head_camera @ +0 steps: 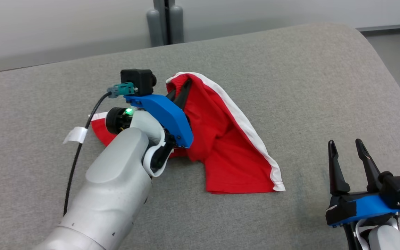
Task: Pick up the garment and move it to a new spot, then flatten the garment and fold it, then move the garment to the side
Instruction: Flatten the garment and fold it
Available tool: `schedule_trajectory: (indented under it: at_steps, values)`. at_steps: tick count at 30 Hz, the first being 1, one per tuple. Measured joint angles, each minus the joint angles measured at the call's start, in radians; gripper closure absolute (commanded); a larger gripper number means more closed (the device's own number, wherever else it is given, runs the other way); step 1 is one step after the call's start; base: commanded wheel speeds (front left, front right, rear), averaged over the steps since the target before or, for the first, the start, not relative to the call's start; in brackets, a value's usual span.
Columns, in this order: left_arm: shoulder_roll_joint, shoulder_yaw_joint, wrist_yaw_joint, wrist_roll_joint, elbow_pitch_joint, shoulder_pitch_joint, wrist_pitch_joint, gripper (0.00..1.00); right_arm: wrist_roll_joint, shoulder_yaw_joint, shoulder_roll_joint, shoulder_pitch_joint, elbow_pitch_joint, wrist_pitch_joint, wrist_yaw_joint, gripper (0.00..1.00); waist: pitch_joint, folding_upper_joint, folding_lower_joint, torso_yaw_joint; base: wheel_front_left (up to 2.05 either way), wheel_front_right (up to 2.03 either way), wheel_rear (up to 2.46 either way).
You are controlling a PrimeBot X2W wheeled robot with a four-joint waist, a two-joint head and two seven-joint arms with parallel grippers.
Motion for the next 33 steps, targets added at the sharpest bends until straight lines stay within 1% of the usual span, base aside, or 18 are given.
schedule_trajectory:
  at_steps: [3, 5, 7, 10, 13, 15, 17, 21, 26, 33]
  values:
    - [0.006, -0.059, 0.000, -0.001, -0.081, 0.031, 0.002, 1.00, -0.012, -0.008, 0.000, 0.013, 0.000, 0.000, 0.000, 0.00, -0.028, -0.0001, -0.0002, 0.034, 0.00, 0.00, 0.00]
    - [0.022, -0.106, -0.002, -0.015, -0.162, 0.069, 0.011, 1.00, -0.017, -0.012, 0.000, 0.025, 0.001, 0.000, 0.000, 0.00, -0.047, -0.0002, -0.0002, 0.058, 0.00, 0.00, 0.00]
    - [0.061, -0.143, -0.005, -0.028, -0.241, 0.112, 0.017, 1.00, -0.022, -0.017, -0.001, 0.030, 0.002, 0.000, 0.000, 0.00, -0.066, -0.0002, -0.0002, 0.082, 0.00, 0.00, 0.00]
    - [0.127, -0.160, -0.005, -0.054, -0.323, 0.192, 0.024, 1.00, -0.030, -0.022, 0.000, 0.046, 0.011, 0.000, 0.000, 0.00, -0.092, -0.0003, -0.0002, 0.115, 0.00, 0.00, 0.00]
    - [0.173, -0.177, -0.002, -0.071, -0.367, 0.284, 0.038, 1.00, -0.034, -0.028, 0.000, 0.057, 0.017, 0.000, 0.000, 0.00, -0.111, -0.0003, -0.0002, 0.143, 0.00, 0.00, 0.00]
    - [0.195, -0.177, 0.014, -0.086, -0.386, 0.341, 0.038, 1.00, -0.035, -0.033, 0.000, 0.063, 0.020, 0.000, 0.000, 0.00, -0.118, -0.0003, -0.0002, 0.156, 0.00, 0.00, 0.00]
    - [0.208, -0.175, 0.030, -0.093, -0.394, 0.390, 0.030, 1.00, -0.038, -0.038, 0.000, 0.064, 0.020, 0.000, 0.000, 0.00, -0.122, -0.0002, -0.0002, 0.167, 0.00, 0.00, 0.00]
    - [0.208, -0.169, 0.050, -0.122, -0.388, 0.458, 0.008, 1.00, -0.044, -0.049, 0.000, 0.067, 0.024, 0.000, 0.000, 0.00, -0.123, -0.0003, -0.0001, 0.184, 0.00, 0.00, 0.00]
    - [0.201, -0.146, 0.078, -0.122, -0.323, 0.480, -0.055, 1.00, -0.058, -0.083, 0.000, 0.069, 0.033, 0.000, 0.000, 0.00, -0.118, -0.0003, -0.0001, 0.189, 0.00, 0.00, 0.00]
    - [0.192, -0.107, 0.086, -0.141, -0.234, 0.494, -0.125, 1.00, -0.069, -0.119, 0.000, 0.069, 0.036, 0.000, 0.000, 0.00, -0.111, -0.0002, 0.0000, 0.186, 0.00, 0.00, 0.00]
